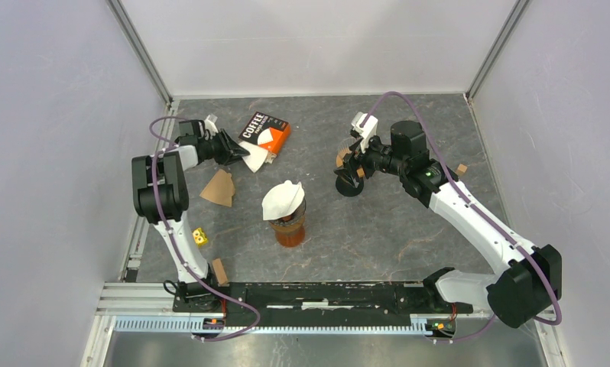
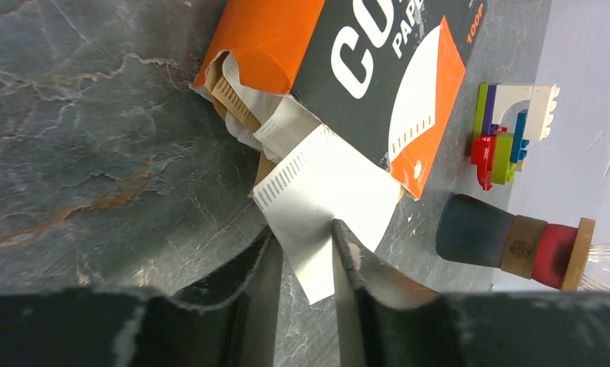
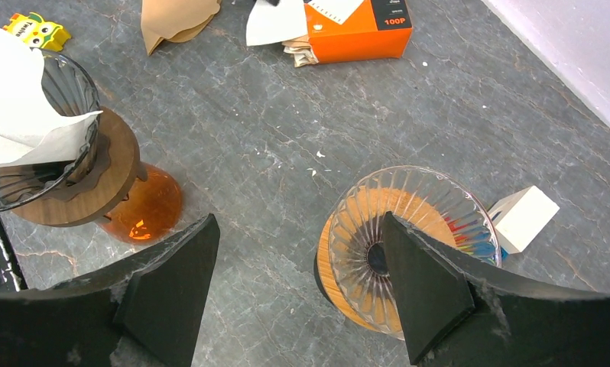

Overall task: Place the coffee filter in the dripper
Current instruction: Pick up the coffee filter from the coffee filter holder.

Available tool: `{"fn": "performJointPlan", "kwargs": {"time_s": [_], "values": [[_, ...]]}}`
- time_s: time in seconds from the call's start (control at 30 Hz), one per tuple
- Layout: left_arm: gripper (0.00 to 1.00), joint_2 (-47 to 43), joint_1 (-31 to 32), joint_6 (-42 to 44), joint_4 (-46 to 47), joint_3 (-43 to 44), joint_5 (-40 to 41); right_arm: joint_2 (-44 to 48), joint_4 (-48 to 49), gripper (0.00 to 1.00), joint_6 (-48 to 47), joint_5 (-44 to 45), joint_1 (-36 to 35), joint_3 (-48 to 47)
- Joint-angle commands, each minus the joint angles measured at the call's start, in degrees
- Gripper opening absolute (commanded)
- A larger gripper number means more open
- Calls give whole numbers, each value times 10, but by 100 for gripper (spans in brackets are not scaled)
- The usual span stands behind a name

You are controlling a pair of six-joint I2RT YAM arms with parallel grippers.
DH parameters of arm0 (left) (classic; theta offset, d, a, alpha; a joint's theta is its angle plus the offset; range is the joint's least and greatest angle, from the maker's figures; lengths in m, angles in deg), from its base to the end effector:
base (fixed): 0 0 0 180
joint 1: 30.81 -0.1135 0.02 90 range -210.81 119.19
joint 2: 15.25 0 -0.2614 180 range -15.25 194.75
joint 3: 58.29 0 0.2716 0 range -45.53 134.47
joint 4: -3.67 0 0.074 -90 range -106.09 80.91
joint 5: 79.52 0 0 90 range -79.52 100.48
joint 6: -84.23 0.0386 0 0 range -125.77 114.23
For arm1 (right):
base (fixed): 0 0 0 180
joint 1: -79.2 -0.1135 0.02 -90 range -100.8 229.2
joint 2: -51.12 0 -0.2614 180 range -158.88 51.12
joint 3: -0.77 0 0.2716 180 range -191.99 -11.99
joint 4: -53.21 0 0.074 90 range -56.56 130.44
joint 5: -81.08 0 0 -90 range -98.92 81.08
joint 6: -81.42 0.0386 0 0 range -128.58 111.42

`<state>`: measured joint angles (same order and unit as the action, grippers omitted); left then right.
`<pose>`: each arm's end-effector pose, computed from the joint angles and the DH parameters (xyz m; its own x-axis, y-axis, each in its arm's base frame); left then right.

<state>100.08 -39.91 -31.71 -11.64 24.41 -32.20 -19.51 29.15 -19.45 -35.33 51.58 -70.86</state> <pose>0.4279 0.0420 0.1273 -0.8045 -0.4545 -0.3823 -0.0220 0.6660 -0.7456 0.2621 0.1565 0.3223 -0.1941 -0.2922 -0.9364 -0.8293 0.5588 -0.0024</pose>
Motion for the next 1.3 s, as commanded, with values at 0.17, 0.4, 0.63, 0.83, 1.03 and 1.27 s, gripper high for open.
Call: {"fn": "performJointPlan", "kwargs": {"time_s": [0.17, 0.4, 0.63, 0.83, 1.03, 1.27], "values": [[20, -4, 2, -6, 8, 7, -7, 2, 15, 85, -10, 14, 1, 4], [8, -50, -4, 30, -35, 2, -6, 4, 15, 85, -10, 14, 1, 6], [6, -108, -18, 49, -82, -6, -13, 6, 16, 86, -10, 15, 1, 6], [2, -163, -35, 87, -160, -8, -16, 7, 14, 85, -12, 14, 1, 6], [2, -212, -53, 126, -257, 0, -26, 1, 15, 86, -11, 7, 1, 2], [2, -290, -55, 96, -293, 9, -126, 1, 15, 86, -25, -36, 1, -18]]}}
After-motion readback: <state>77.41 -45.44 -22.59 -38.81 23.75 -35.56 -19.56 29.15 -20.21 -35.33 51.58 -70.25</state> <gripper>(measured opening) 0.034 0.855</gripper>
